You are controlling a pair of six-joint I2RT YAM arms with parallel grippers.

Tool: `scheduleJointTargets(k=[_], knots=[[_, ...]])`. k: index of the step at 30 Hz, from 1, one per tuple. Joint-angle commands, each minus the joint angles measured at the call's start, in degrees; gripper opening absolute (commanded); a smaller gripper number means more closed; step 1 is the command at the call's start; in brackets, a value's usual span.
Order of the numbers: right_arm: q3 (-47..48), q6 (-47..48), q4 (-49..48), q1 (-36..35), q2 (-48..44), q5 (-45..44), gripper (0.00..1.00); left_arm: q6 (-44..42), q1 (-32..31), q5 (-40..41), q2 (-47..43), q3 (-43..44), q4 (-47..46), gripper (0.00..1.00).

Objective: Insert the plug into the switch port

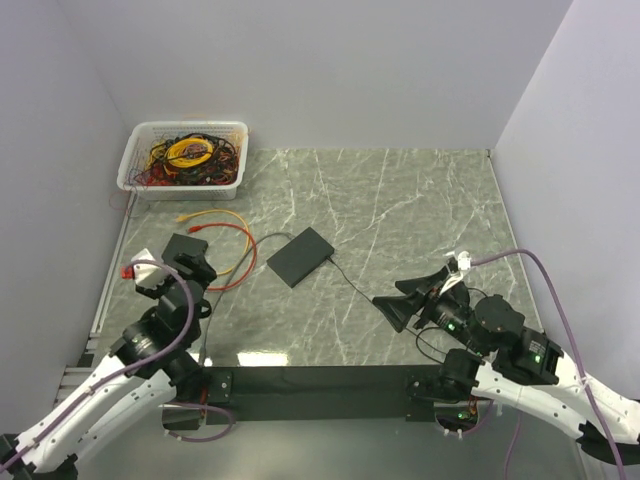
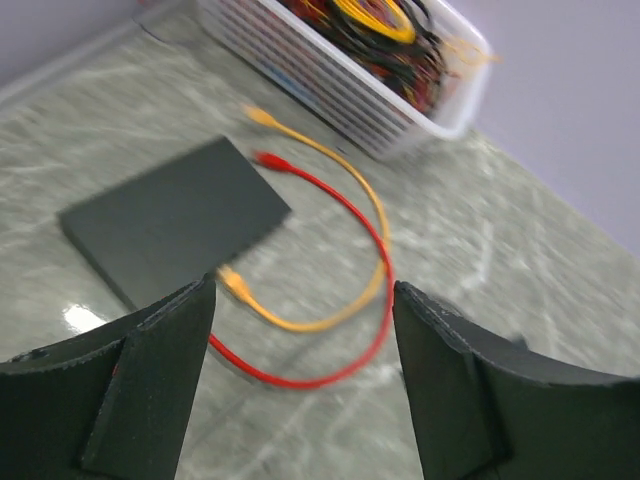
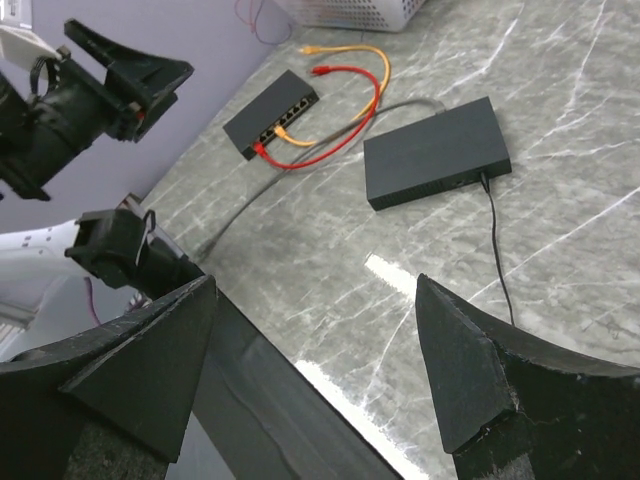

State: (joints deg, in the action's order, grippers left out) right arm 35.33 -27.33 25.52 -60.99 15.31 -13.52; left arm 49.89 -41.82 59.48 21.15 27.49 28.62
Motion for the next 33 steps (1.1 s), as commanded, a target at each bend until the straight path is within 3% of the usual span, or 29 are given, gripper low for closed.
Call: scheduleJointTargets(k=[1, 3, 5, 10, 13, 19, 22, 26, 33], knots=[[-0.61, 0.79, -2.23, -0.44, 1.47, 2.09, 0.87, -8.2, -0.1, 12.49, 1.96, -3.56, -13.2, 0.78], [-0.44, 1.14, -2.31, -0.62, 2.18, 3.05, 0.87, -20.58, -0.1, 13.38, 3.9, -9.97, -28.34, 0.81], [-0.61, 1.23, -2.58, -0.53, 2.18, 3.59, 0.87, -25.35, -0.01, 14.08, 6.0, -15.5, -36.15, 0.96], [-0.97, 1.49, -3.11, -0.53, 2.35, 3.41, 0.87, -29.05, 0.95, 6.65, 9.35, -22.9, -54.84, 1.0], [-1.05, 1.49, -3.11, -0.53, 2.88, 3.5, 0.87, -32.84, 6.46, -0.3, 12.42, -27.39, -65.06, 1.0], [-1.41, 2.11, -4.07, -0.53, 4.2, 3.85, 0.87, -34.24, 22.37, -16.84, 24.18, -24.95, -73.61, 1.0], [-1.93, 2.2, -4.77, -0.53, 4.81, 4.2, 0.88, -35.12, 26.25, -20.98, 34.11, -20.13, -76.87, 0.99], [-1.93, 2.2, -4.69, -0.53, 5.61, 4.9, 0.87, -38.89, 27.23, -22.92, 47.9, -14.84, -81.96, 0.95], [-2.46, 2.11, -5.3, -0.62, 6.22, 5.61, 0.87, -44.61, 28.2, -30.47, 53.29, -15.35, -94.44, 0.95]])
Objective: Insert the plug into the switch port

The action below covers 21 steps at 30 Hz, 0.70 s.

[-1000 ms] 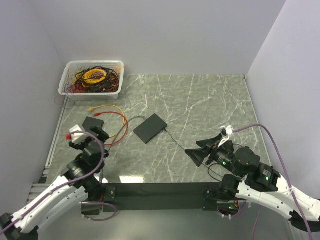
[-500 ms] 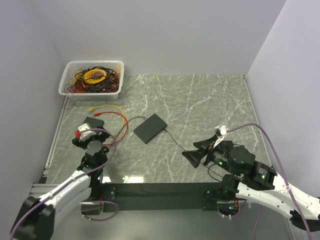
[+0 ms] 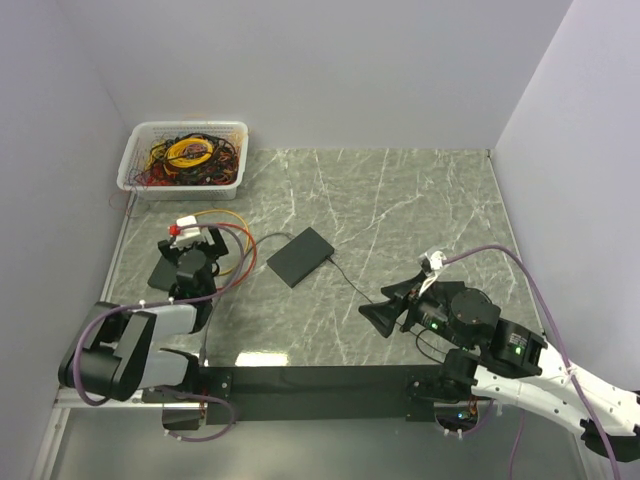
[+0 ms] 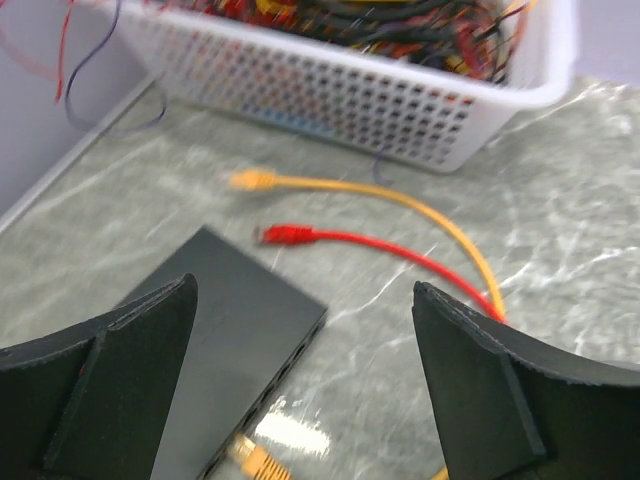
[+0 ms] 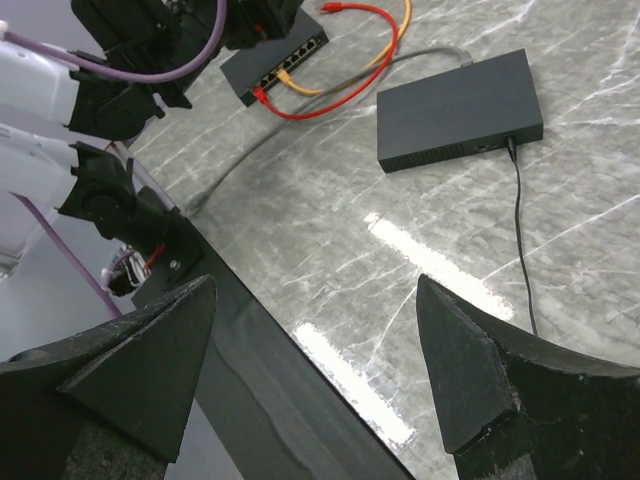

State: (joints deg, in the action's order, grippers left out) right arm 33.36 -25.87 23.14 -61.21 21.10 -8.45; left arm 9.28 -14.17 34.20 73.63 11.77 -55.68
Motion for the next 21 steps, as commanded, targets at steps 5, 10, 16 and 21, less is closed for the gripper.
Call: scheduleJointTargets(k=[5, 10, 16, 21], knots=[[-0.85, 0.73, -5.03, -0.4, 3.24, 0.36, 0.88, -7.08, 3.18, -6.7, 11.57, -5.25, -35.74, 0.99], [-1.37, 0.29, -9.5, -0.49, 7.11, -0.69, 0.88, 0.04, 7.84, -8.62, 10.92, 0.44, -19.28, 0.99], [0.73, -1.46, -10.22, -0.4, 14.31, -17.3, 0.88, 0.65, 8.11, -8.62, 11.01, 0.1, -20.43, 0.99], [2.93, 3.89, -13.11, -0.23, 21.78, -39.5, 0.9, 0.74, 8.2, -8.62, 10.93, 0.45, -19.47, 1.0]])
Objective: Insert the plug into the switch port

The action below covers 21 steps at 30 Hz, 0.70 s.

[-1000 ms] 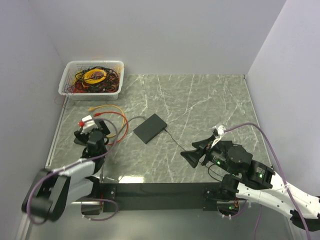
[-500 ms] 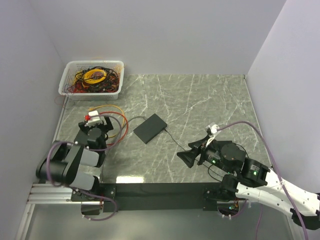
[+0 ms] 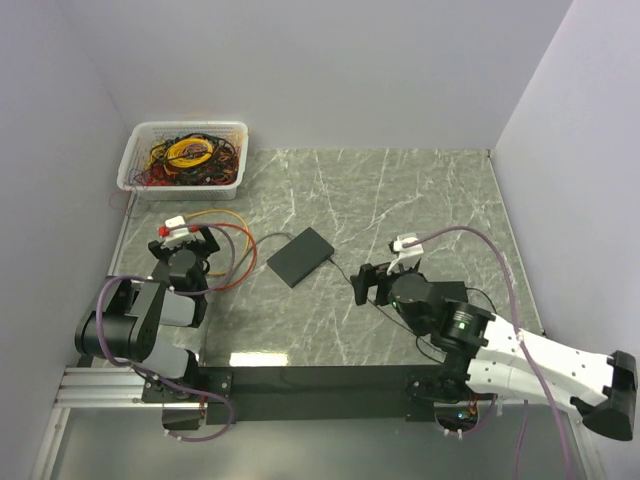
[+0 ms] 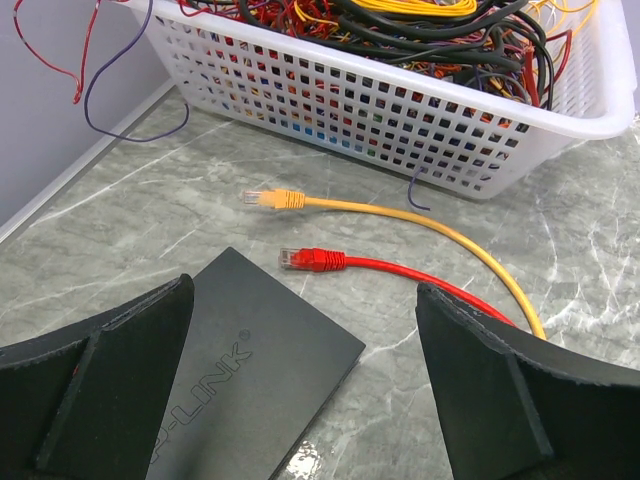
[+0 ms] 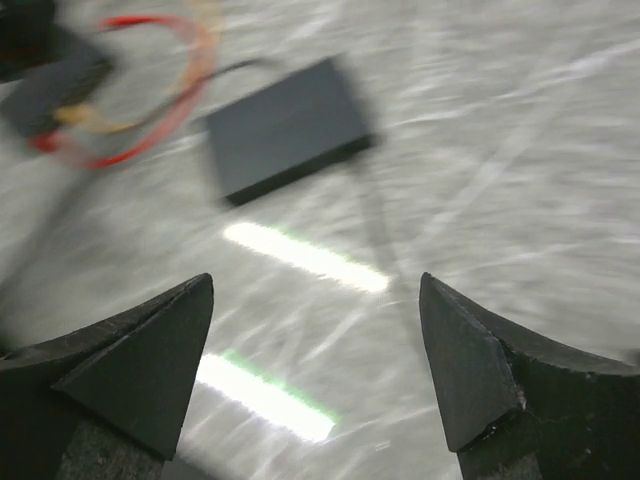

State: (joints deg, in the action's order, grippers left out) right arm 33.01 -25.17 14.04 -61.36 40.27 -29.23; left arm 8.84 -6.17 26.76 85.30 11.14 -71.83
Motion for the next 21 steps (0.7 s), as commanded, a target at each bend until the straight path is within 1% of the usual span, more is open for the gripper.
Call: scheduleJointTargets(k=[1, 2, 3, 4, 6, 7, 8, 10, 11, 13, 14, 16, 17, 18, 19, 20, 21], knots=[[3.89, 3.11, -3.94, 0.28, 3.58, -23.28, 0.99, 1.35, 0.2, -1.27, -0.92, 1.25, -2.97, 1.0], [4.25, 3.98, -4.54, 0.71, 4.46, -29.07, 1.0, 1.35, 0.2, -1.28, -1.01, 1.08, -3.05, 0.99], [4.08, 8.77, -8.21, 3.24, 4.55, -29.56, 1.0, 1.18, 0.2, -1.28, -0.92, 1.08, -3.05, 1.0], [3.9, 9.6, -9.9, 5.36, 4.47, -29.39, 1.0, 1.18, 0.2, -1.28, -0.75, 0.99, -3.49, 0.99], [2.67, 10.75, -13.42, 11.58, 3.5, -23.35, 1.0, 1.27, 0.2, -1.27, -0.92, 1.08, -3.32, 1.0], [1.71, 11.19, -13.95, 18.06, 2.89, -20.8, 1.0, 1.27, 0.2, -1.19, -0.92, 1.08, -3.14, 1.0], [-0.82, 11.89, -16.22, 21.43, 1.66, -17.38, 1.0, 1.27, 0.2, -1.27, -1.01, 1.08, -3.14, 0.99], [-4.61, 16.71, -23.24, 27.66, 0.34, -15.68, 1.0, 1.27, 0.2, -1.27, -0.92, 1.08, -3.31, 1.0], [-8.19, 20.39, -28.84, 28.92, -1.23, -15.07, 1.0, 1.18, 0.2, -1.19, -0.83, 1.08, -3.31, 1.0], [-11.73, 24.01, -34.49, 32.34, -2.47, -13.84, 1.0, 1.18, 0.2, -1.28, -0.92, 1.08, -3.23, 1.0], [-14.27, 24.63, -38.52, 33.75, -2.83, -13.14, 1.0, 1.35, 0.2, -1.19, -0.92, 1.08, -3.23, 1.0], [-16.22, 24.73, -42.15, 37.0, -1.78, -10.07, 1.0, 1.35, 0.29, -1.36, -1.01, 1.08, -3.23, 0.99], [-18.05, 24.29, -45.74, 40.41, 0.49, -8.31, 1.0, 1.27, 0.29, -1.36, -1.01, 1.08, -3.23, 1.0], [-18.68, 23.25, -47.34, 42.1, 1.81, -4.38, 1.0, 1.35, 0.29, -1.28, -1.01, 1.08, -3.14, 1.0], [-19.38, 22.28, -49.35, 43.42, 4.79, -2.25, 1.0, 1.27, 0.29, -1.36, -0.92, 1.08, -3.22, 0.99], [-20.87, 20.88, -53.46, 45.61, 6.3, -0.4, 1.0, 1.27, 0.29, -1.36, -0.83, 1.08, -3.23, 0.99], [-21.32, 20.17, -55.07, 46.15, 7.88, 0.14, 1.0, 1.27, 0.29, -1.28, -0.83, 1.08, -3.31, 1.0]])
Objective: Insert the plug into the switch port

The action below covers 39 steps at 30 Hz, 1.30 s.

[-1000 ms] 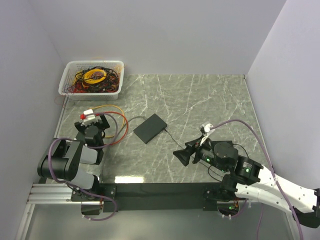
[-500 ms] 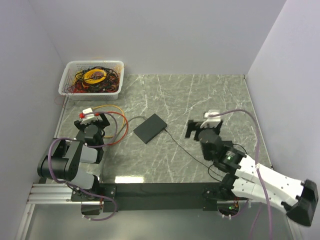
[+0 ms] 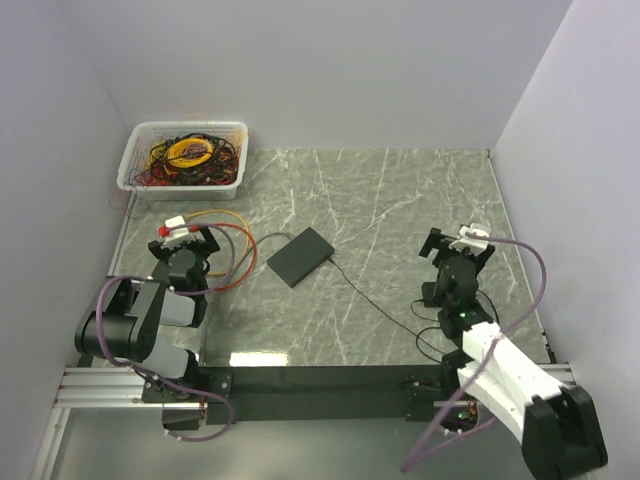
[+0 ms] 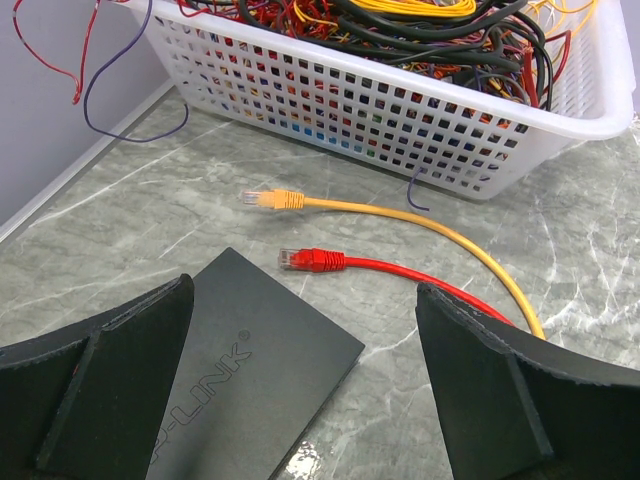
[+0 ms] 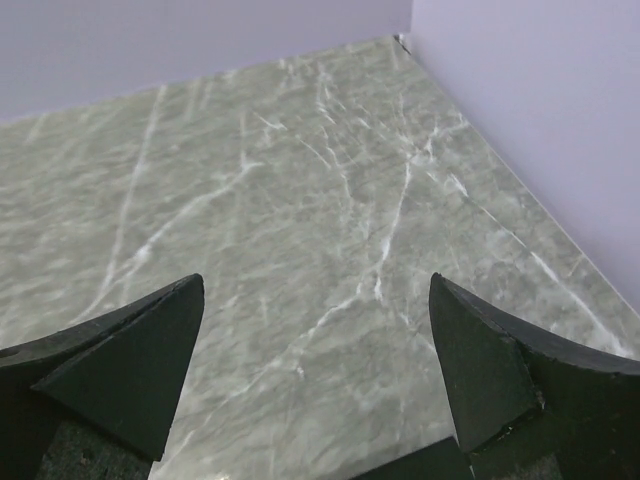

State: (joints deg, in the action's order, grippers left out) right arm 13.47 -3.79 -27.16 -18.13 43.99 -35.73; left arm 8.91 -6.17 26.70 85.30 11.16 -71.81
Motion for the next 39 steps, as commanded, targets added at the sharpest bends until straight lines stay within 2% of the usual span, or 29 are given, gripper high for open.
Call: scheduleJointTargets(k=[1, 6, 8, 10, 12, 13, 15, 16, 17, 19, 20, 22, 23, 25, 26, 39], knots=[[-2.13, -1.65, -15.8, 3.36, 7.83, 6.81, 1.0, 1.29, 0.29, -1.3, -0.92, 1.06, -3.25, 0.99], [-3.64, 2.99, -30.31, 3.8, 18.49, 11.64, 0.97, 1.29, 0.29, -1.3, -0.92, 0.97, -3.33, 0.99], [-0.4, 3.26, -26.64, 4.07, 20.95, 16.7, 0.96, 1.2, 0.29, -1.3, -0.83, 0.97, -3.25, 1.0], [1.63, 6.41, -27.42, 4.24, 24.72, 18.31, 0.96, 1.2, 0.29, -1.3, -0.92, 1.06, -3.25, 1.0], [0.94, 6.87, -33.9, 5.21, 28.59, 14.75, 1.0, 1.29, 0.29, -1.3, -0.92, 1.06, -3.33, 0.99], [1.72, 4.0, -30.36, 6.6, 28.26, 13.41, 1.0, 1.29, 0.29, -1.3, -0.83, 1.15, -3.25, 1.0], [-1.16, 0.03, -35.4, 11.59, 28.78, 26.27, 1.0, 1.2, 0.29, -1.3, -0.83, 1.15, -3.25, 0.99], [-3.08, -0.94, -41.69, 15.28, 32.09, 27.97, 0.99, 1.29, 0.29, -1.3, -0.83, 1.06, -3.16, 1.0], [-1.89, -2.69, -35.92, 15.75, 30.12, 27.03, 1.0, 1.29, 0.29, -1.3, -0.83, 1.06, -3.25, 1.0], [-1.78, -1.75, -41.27, 16.29, 31.23, 29.13, 1.0, 1.29, 0.29, -1.3, -0.83, 1.06, -3.25, 0.99], [-1.26, -2.18, -35.48, 16.28, 29.68, 29.05, 1.0, 1.2, 0.29, -1.38, -0.83, 0.97, -3.25, 1.0], [-1.79, -1.75, -40.42, 16.28, 30.47, 28.96, 1.0, 1.2, 0.29, -1.3, -0.92, 1.06, -3.25, 0.99], [-1.7, -2.09, -36.86, 16.2, 29.76, 28.78, 1.0, 1.2, 0.29, -1.3, -0.83, 1.06, -3.33, 0.99], [-1.53, -1.31, -39.38, 15.67, 30.28, 27.91, 1.0, 1.2, 0.29, -1.3, -0.92, 1.06, -3.25, 0.99], [-0.91, -0.35, -35.72, 15.15, 30.02, 29.03, 1.0, 1.29, 0.29, -1.3, -0.83, 1.06, -3.25, 1.0], [-0.64, 0.01, -35.69, 15.14, 30.37, 30.01, 1.0, 1.2, 0.29, -1.3, -0.92, 1.06, -3.25, 0.99]])
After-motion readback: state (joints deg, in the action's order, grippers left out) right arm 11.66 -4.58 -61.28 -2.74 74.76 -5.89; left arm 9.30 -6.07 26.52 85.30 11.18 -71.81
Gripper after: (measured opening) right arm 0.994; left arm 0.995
